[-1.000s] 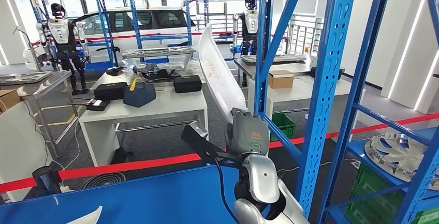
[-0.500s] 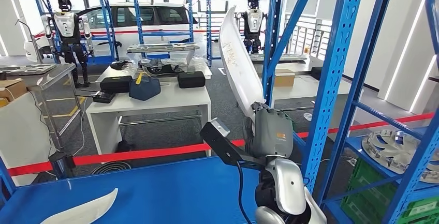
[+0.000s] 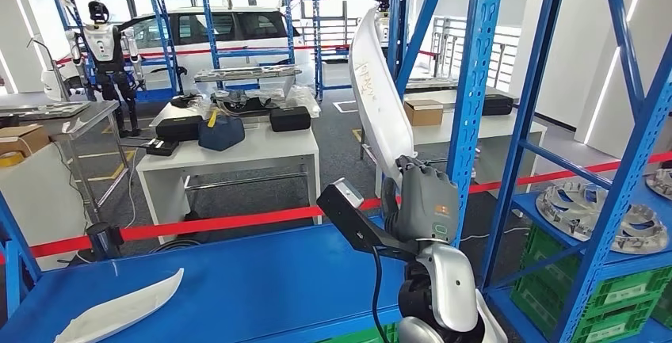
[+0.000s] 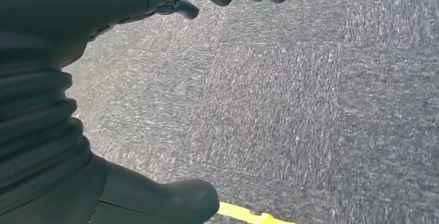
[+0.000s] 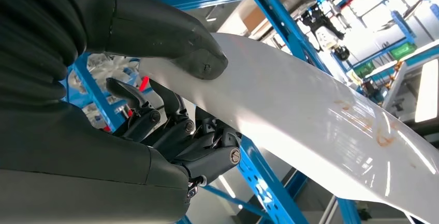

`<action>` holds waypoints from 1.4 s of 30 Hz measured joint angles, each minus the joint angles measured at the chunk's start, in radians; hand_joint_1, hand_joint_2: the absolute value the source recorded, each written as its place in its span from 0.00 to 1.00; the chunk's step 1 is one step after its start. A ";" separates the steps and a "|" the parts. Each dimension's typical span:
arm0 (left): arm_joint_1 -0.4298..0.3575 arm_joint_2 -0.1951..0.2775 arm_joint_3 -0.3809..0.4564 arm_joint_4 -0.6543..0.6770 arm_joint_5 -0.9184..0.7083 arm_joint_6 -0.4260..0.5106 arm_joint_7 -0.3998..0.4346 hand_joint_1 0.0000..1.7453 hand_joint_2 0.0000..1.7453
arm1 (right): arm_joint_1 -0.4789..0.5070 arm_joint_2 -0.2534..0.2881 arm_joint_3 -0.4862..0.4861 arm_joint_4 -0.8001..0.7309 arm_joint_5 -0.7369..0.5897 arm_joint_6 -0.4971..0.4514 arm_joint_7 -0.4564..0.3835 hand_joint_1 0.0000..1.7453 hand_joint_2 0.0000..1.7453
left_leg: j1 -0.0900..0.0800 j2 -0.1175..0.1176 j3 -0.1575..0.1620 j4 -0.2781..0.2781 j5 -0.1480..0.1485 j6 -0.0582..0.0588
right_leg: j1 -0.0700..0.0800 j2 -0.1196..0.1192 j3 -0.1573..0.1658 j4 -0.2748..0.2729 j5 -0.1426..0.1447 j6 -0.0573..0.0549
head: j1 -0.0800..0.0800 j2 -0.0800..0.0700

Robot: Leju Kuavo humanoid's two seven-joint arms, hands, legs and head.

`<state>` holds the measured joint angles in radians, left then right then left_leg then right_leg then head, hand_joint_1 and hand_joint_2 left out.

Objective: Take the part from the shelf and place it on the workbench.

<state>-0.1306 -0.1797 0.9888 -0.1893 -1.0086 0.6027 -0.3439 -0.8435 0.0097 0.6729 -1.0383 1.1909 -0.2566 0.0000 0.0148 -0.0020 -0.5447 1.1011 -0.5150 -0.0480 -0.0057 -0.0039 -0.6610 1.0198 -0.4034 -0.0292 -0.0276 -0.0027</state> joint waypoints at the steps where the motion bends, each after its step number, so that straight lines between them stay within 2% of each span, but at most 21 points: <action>1: -0.002 0.000 0.000 0.000 0.002 0.004 -0.004 0.00 1.00 | -0.005 0.001 -0.004 0.000 0.001 0.000 0.000 0.96 1.00 | -0.002 -0.002 0.033 -0.054 -0.011 0.006 | 0.000 0.000 -0.006 0.003 0.008 0.006 | 0.000 0.000; 5: -0.006 0.001 0.001 -0.001 0.020 0.020 -0.019 0.00 1.00 | -0.032 0.006 -0.012 0.002 0.010 0.014 0.000 0.96 1.00 | -0.006 -0.001 0.029 -0.092 -0.004 0.044 | -0.002 0.001 -0.021 0.006 0.019 0.032 | 0.000 0.000; 7: -0.008 0.002 0.003 -0.001 0.026 0.020 -0.023 0.00 1.00 | -0.042 0.006 -0.018 0.003 0.016 0.025 0.000 0.96 1.00 | -0.004 0.003 0.010 -0.093 0.019 0.059 | -0.004 0.002 -0.048 0.076 -0.057 0.042 | 0.001 0.000; 9: -0.008 0.002 0.004 -0.001 0.022 0.020 -0.022 0.00 1.00 | -0.049 0.004 -0.026 0.005 0.021 0.033 0.000 0.96 1.00 | -0.006 0.004 -0.017 -0.091 0.042 0.065 | -0.004 0.003 -0.085 0.210 -0.151 0.047 | 0.002 0.000; 10: -0.008 0.002 0.004 -0.001 0.020 0.019 -0.021 0.00 1.00 | -0.051 0.002 -0.030 0.007 0.021 0.034 0.000 0.96 1.00 | -0.007 0.004 -0.032 -0.090 0.053 0.067 | -0.004 0.003 -0.094 0.267 -0.173 0.048 | 0.002 0.000; 12: -0.008 0.001 0.004 0.000 0.018 0.019 -0.017 0.00 1.00 | -0.051 -0.003 -0.036 0.011 0.019 0.032 0.000 0.96 1.00 | -0.009 0.004 -0.060 -0.085 0.071 0.066 | -0.001 0.003 -0.066 0.285 -0.151 0.043 | 0.002 0.000; 14: -0.008 -0.001 0.004 0.000 0.013 0.019 -0.010 0.00 1.00 | -0.053 -0.008 -0.047 0.014 0.016 0.023 0.000 0.96 1.00 | -0.012 0.004 -0.082 -0.078 0.086 0.064 | 0.006 0.003 0.032 0.167 -0.113 0.027 | 0.002 0.000; 16: -0.008 -0.004 0.004 0.001 0.005 0.019 -0.003 0.00 1.00 | -0.056 -0.010 -0.059 0.014 0.014 0.010 0.000 0.96 1.00 | -0.013 0.004 -0.095 -0.073 0.100 0.056 | 0.015 0.000 0.119 0.038 -0.113 0.012 | 0.002 0.000; 17: -0.007 -0.005 0.004 0.001 0.002 0.019 -0.001 0.00 1.00 | -0.057 -0.012 -0.064 0.014 0.014 0.002 0.000 0.96 1.00 | -0.012 0.005 -0.098 -0.073 0.107 0.050 | 0.019 -0.001 0.137 0.005 -0.120 0.007 | 0.001 0.000; 20: -0.006 -0.005 0.004 0.001 -0.006 0.021 -0.001 0.00 1.00 | -0.051 -0.021 -0.075 0.015 0.016 -0.019 0.000 0.96 1.00 | -0.010 0.005 -0.106 -0.075 0.116 0.030 | 0.016 -0.003 0.130 -0.015 -0.097 -0.002 | 0.002 0.000; 22: -0.005 -0.005 0.003 0.001 -0.014 0.024 -0.001 0.00 1.00 | -0.044 -0.024 -0.081 0.015 0.018 -0.025 0.000 0.96 1.00 | -0.009 0.003 -0.128 -0.023 0.056 0.018 | 0.008 -0.006 0.114 -0.026 -0.071 -0.011 | 0.002 0.000; 24: -0.007 -0.003 0.002 0.001 -0.022 0.028 -0.001 0.00 1.00 | -0.033 -0.027 -0.087 0.014 0.019 -0.029 0.000 0.96 1.00 | -0.005 0.002 -0.160 0.096 -0.040 0.007 | 0.006 -0.006 0.087 -0.027 -0.048 -0.015 | 0.001 0.000; 25: -0.008 0.000 0.001 0.000 -0.026 0.029 -0.001 0.00 1.00 | -0.025 -0.029 -0.090 0.014 0.020 -0.031 0.000 0.96 1.00 | -0.003 0.003 -0.170 0.156 -0.065 0.002 | 0.005 -0.005 0.072 -0.026 -0.036 -0.014 | 0.000 0.000; 27: -0.010 0.004 0.001 0.000 -0.029 0.032 -0.001 0.00 1.00 | -0.009 -0.034 -0.099 0.014 0.020 -0.031 0.000 0.96 1.00 | -0.001 0.003 -0.155 0.204 -0.048 -0.004 | 0.002 -0.006 0.039 -0.021 -0.013 -0.009 | 0.001 0.000; 29: -0.012 0.008 0.001 -0.001 -0.030 0.034 -0.002 0.00 1.00 | 0.001 -0.038 -0.108 0.014 0.019 -0.032 0.000 0.96 1.00 | 0.002 0.002 -0.077 0.123 0.000 -0.008 | -0.001 -0.006 0.008 -0.012 0.007 0.000 | 0.001 0.000; 31: -0.017 0.011 0.000 -0.002 -0.030 0.034 -0.005 0.00 1.00 | 0.004 -0.041 -0.119 0.010 0.020 -0.034 0.000 0.96 1.00 | 0.001 -0.001 0.023 -0.014 -0.011 -0.002 | -0.001 -0.006 -0.015 -0.001 0.023 0.012 | 0.001 0.000; 32: -0.019 0.012 0.000 -0.002 -0.029 0.035 -0.005 0.00 1.00 | 0.005 -0.042 -0.123 0.009 0.020 -0.036 0.000 0.96 1.00 | -0.001 -0.003 0.050 -0.059 -0.026 0.005 | 0.000 -0.007 -0.021 0.002 0.032 0.018 | 0.001 0.000; 35: -0.021 0.013 0.000 -0.004 -0.029 0.035 -0.005 0.00 1.00 | 0.012 -0.048 -0.129 0.008 0.024 -0.041 0.000 0.96 1.00 | -0.006 -0.002 0.041 -0.084 -0.022 0.038 | -0.003 -0.006 -0.029 -0.001 0.051 0.037 | 0.001 0.000; 37: -0.022 0.013 0.000 -0.004 -0.029 0.035 -0.005 0.00 1.00 | 0.018 -0.056 -0.132 0.009 0.029 -0.045 0.000 0.96 1.00 | -0.004 0.003 0.021 -0.087 0.003 0.057 | -0.006 -0.004 -0.051 0.042 -0.006 0.048 | 0.001 -0.001; 40: -0.023 0.013 0.000 -0.005 -0.029 0.036 -0.005 0.00 1.00 | 0.025 -0.064 -0.135 0.009 0.033 -0.049 0.000 0.96 1.00 | -0.004 0.005 -0.026 -0.084 0.043 0.067 | -0.006 -0.003 -0.100 0.231 -0.150 0.057 | 0.002 -0.001; 42: -0.023 0.013 0.000 -0.005 -0.026 0.036 -0.007 0.00 1.00 | 0.032 -0.066 -0.136 0.011 0.034 -0.049 0.000 0.96 1.00 | -0.005 0.005 -0.059 -0.080 0.065 0.066 | -0.005 -0.002 -0.090 0.298 -0.151 0.056 | 0.002 -0.001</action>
<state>-0.1533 -0.1670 0.9887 -0.1946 -1.0345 0.6391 -0.3509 -0.8119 -0.0560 0.5371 -1.0276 1.2246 -0.3057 0.0000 0.0094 0.0035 -0.6033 1.0207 -0.4500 0.0179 -0.0106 -0.0057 -0.7515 1.3180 -0.5547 0.0267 -0.0255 -0.0034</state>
